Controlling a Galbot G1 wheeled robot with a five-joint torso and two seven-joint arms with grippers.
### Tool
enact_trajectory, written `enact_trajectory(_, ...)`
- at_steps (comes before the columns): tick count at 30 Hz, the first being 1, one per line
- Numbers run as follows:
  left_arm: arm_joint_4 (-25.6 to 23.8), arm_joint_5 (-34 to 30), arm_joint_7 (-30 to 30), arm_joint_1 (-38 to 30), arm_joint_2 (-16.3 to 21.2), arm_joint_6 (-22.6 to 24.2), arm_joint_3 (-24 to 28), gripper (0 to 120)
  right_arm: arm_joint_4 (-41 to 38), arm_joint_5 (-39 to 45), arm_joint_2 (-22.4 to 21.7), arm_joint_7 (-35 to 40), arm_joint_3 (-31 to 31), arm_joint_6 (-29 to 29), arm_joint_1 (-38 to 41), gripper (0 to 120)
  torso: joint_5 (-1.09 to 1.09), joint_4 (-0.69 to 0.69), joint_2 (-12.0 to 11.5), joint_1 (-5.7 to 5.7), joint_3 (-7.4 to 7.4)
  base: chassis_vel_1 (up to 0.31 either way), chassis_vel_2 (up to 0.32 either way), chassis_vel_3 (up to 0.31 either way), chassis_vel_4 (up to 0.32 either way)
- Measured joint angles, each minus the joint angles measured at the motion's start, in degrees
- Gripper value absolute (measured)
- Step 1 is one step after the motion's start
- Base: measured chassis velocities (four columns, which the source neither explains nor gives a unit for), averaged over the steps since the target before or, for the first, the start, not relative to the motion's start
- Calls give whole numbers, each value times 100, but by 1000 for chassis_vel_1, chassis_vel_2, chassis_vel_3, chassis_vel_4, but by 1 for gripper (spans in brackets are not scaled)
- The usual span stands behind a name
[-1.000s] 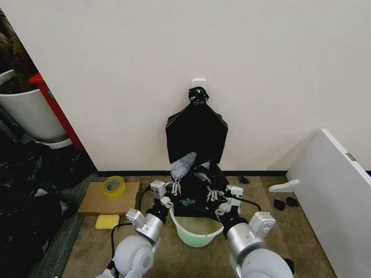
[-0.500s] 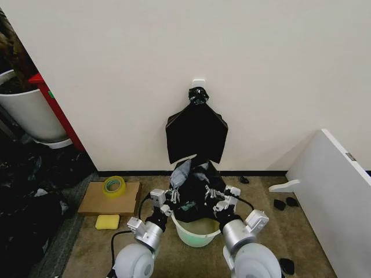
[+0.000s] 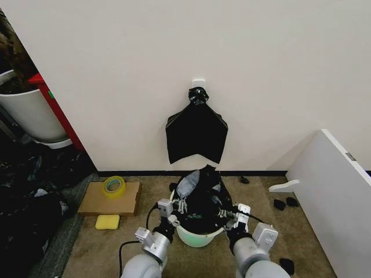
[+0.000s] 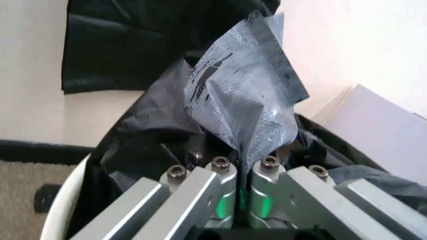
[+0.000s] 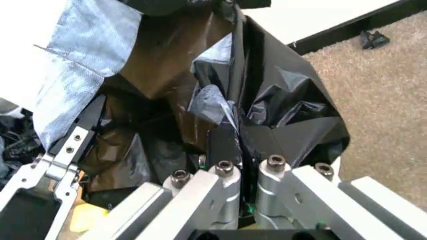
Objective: Place the garbage bag over the trash bin.
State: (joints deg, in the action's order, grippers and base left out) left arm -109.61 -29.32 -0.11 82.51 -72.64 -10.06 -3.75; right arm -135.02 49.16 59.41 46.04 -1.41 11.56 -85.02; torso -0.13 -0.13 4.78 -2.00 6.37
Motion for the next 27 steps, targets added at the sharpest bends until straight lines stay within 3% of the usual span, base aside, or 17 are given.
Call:
enact_trajectory(12, -371, 706, -858, 359, 78, 211, 201, 0, -282, -340, -403, 144, 107, -120, -596, 0, -1, 0, 0, 0, 0, 0, 0, 0, 0)
enact_trajectory(19, -534, 950, -1437, 663, 233, 405, 55, 0, -13, -793, -294, 185, -96, -211, -681, 0, -1, 0, 0, 0, 0, 0, 0, 0, 0)
enact_trajectory(27, -634, 1354, -1881, 997, 307, 599, 127, 0, 123, -1123, -587, 183, -290, -98, -710, 0, -1, 0, 0, 0, 0, 0, 0, 0, 0)
